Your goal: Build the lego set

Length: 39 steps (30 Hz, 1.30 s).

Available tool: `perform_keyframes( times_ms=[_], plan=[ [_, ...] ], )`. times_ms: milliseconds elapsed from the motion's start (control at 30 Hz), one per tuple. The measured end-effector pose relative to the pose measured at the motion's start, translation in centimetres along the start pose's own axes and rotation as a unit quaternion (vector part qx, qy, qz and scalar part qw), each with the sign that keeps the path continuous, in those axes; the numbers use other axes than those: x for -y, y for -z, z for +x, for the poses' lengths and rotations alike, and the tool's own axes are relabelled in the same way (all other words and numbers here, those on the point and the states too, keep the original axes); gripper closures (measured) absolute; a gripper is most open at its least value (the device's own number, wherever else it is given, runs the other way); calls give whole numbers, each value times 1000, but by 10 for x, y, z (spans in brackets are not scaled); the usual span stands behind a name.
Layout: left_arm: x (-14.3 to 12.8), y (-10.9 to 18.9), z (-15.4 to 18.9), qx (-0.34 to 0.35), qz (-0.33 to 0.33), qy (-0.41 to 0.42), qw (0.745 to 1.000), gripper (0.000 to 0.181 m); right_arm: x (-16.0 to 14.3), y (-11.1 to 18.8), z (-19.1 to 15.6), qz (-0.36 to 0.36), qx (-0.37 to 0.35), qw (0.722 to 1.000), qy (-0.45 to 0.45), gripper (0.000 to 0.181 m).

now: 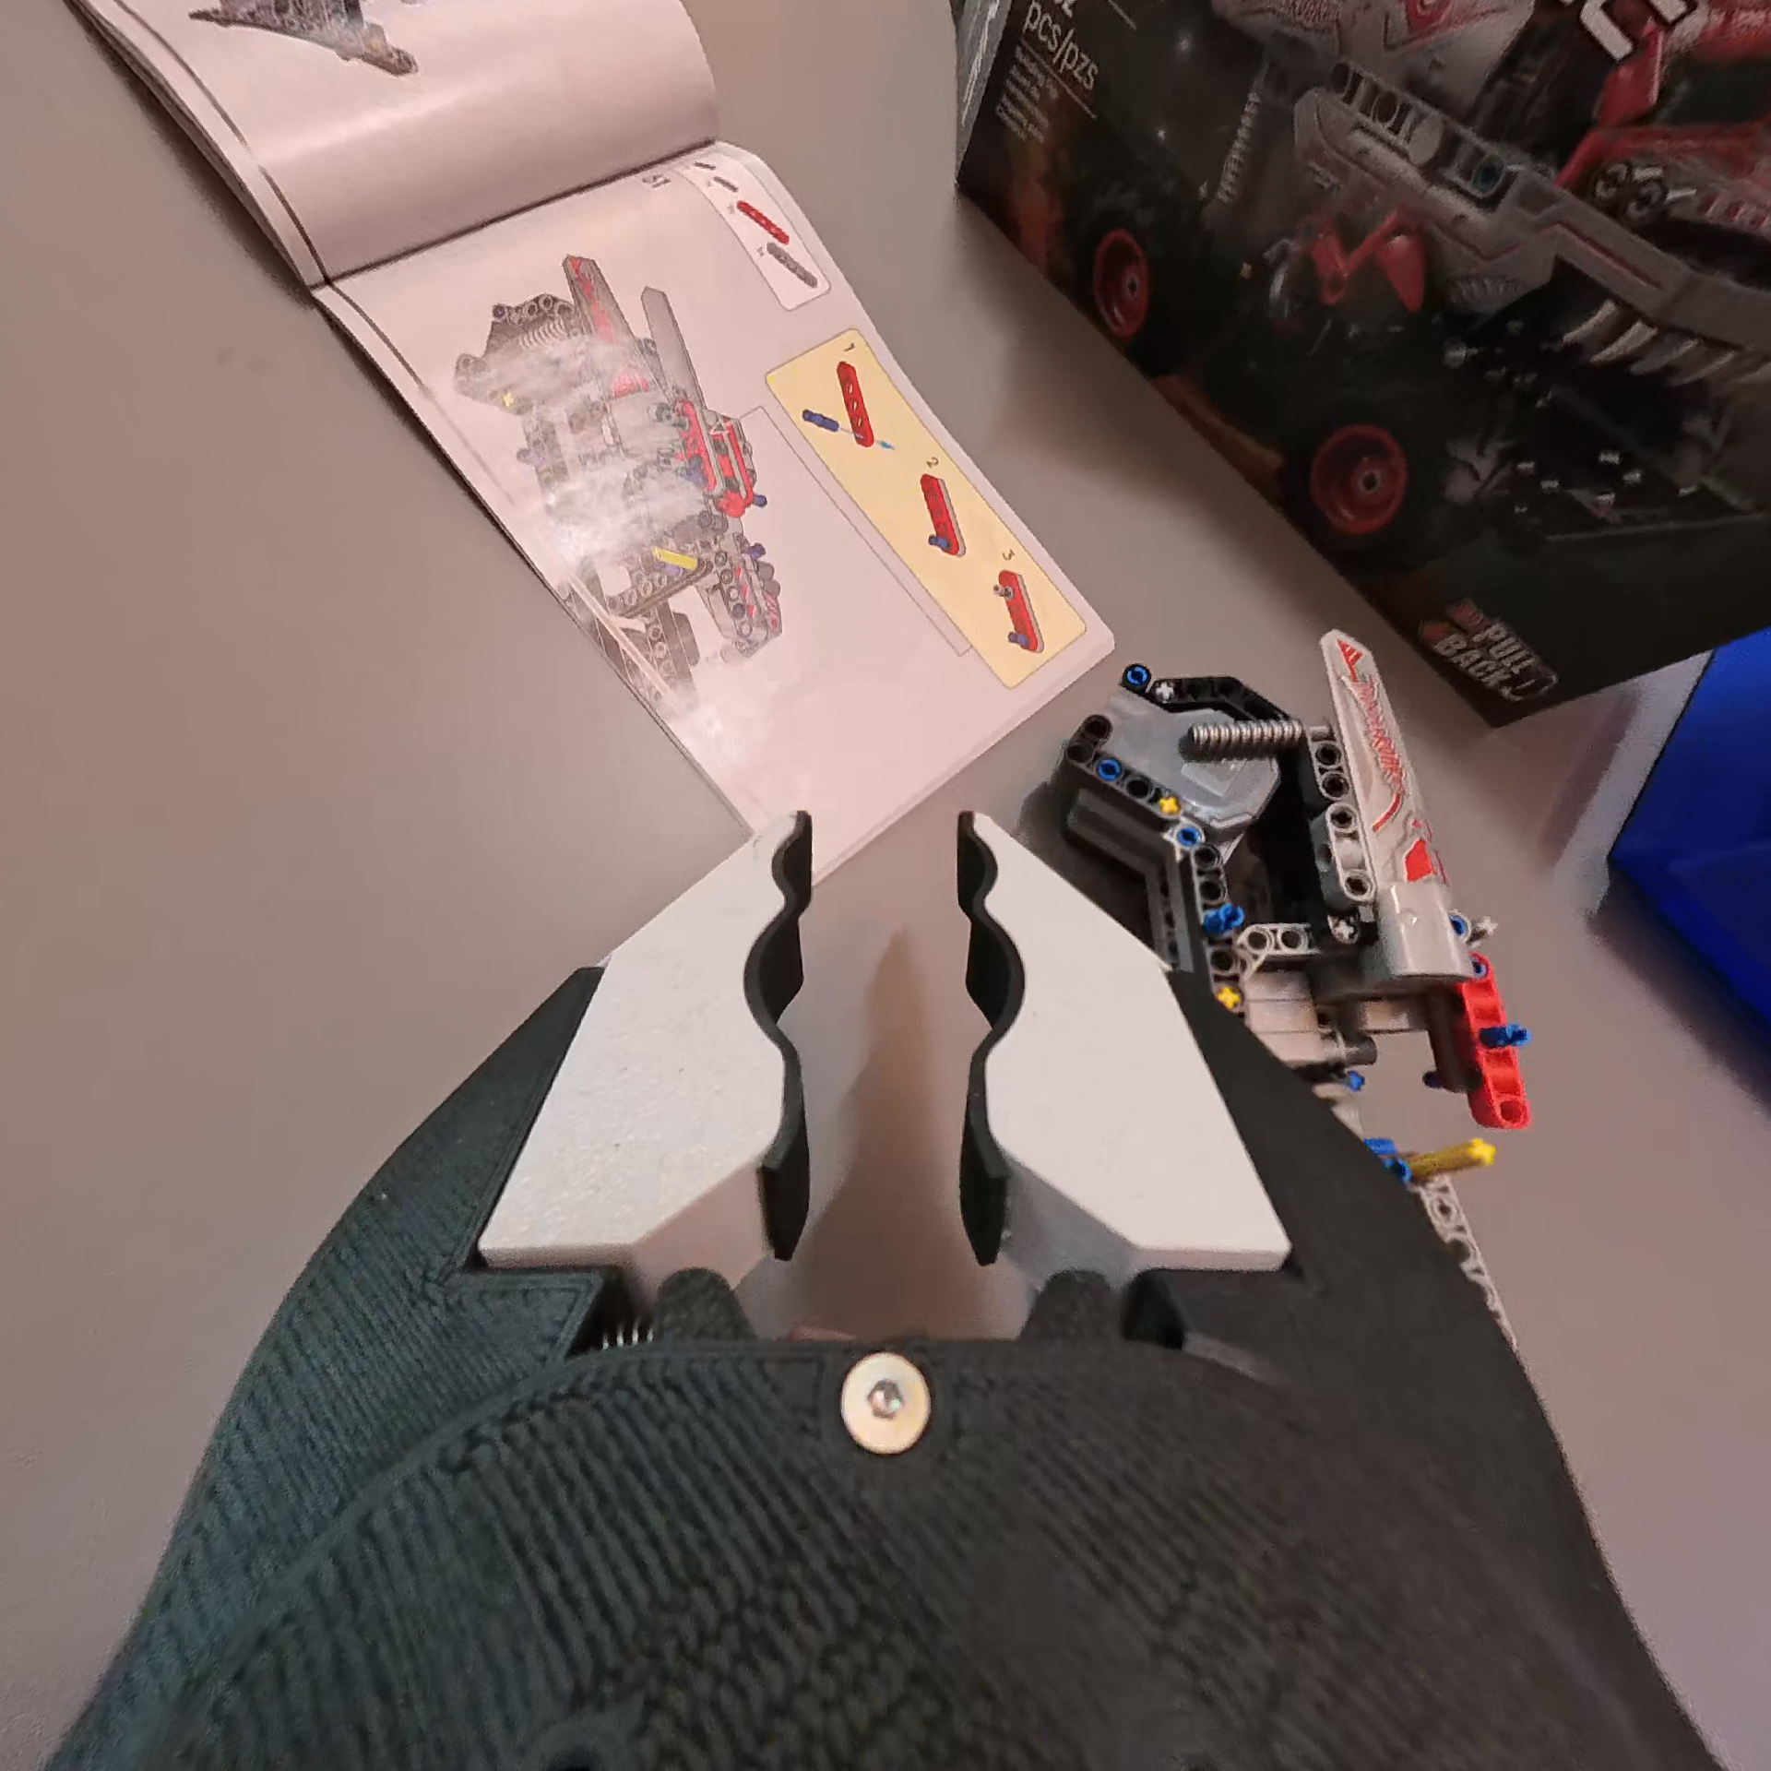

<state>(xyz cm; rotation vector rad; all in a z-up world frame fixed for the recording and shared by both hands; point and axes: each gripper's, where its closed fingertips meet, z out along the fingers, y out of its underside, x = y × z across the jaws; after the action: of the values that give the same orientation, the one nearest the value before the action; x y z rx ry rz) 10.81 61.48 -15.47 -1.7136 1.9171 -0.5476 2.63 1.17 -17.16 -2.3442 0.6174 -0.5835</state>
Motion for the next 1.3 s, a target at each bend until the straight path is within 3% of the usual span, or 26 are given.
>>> perform_keyframes(
  times_ms=[33,333,433,533,667,733,833,967,1067,1300],
  plan=[
    [3,7,7,-17,10,-5,1000,171,-1,1,0,1,-1,1000,0,152],
    [28,65,30,7,108,-72,991,172,4,-7,-4,29,7,1000,-1,152],
    [36,94,55,-11,151,-97,984,171,9,-11,-6,34,9,999,7,152],
    [40,129,130,-92,189,-163,964,172,18,-16,-8,55,4,998,13,153],
    [4,153,289,-300,187,-265,897,172,28,-27,-6,78,-7,997,12,154],
    [-30,146,355,-367,152,-298,868,172,32,-34,-4,89,-16,996,10,155],
    [-74,120,416,-401,106,-339,845,172,38,-40,3,114,-45,992,5,157],
    [-98,90,439,-384,79,-366,844,171,33,-45,8,132,-73,989,0,158],
    [-113,84,444,-397,54,-370,838,171,33,-42,12,139,-101,985,18,159],
    [-119,79,439,-383,62,-347,854,165,23,-58,2,83,-80,992,54,150]
  ],
)
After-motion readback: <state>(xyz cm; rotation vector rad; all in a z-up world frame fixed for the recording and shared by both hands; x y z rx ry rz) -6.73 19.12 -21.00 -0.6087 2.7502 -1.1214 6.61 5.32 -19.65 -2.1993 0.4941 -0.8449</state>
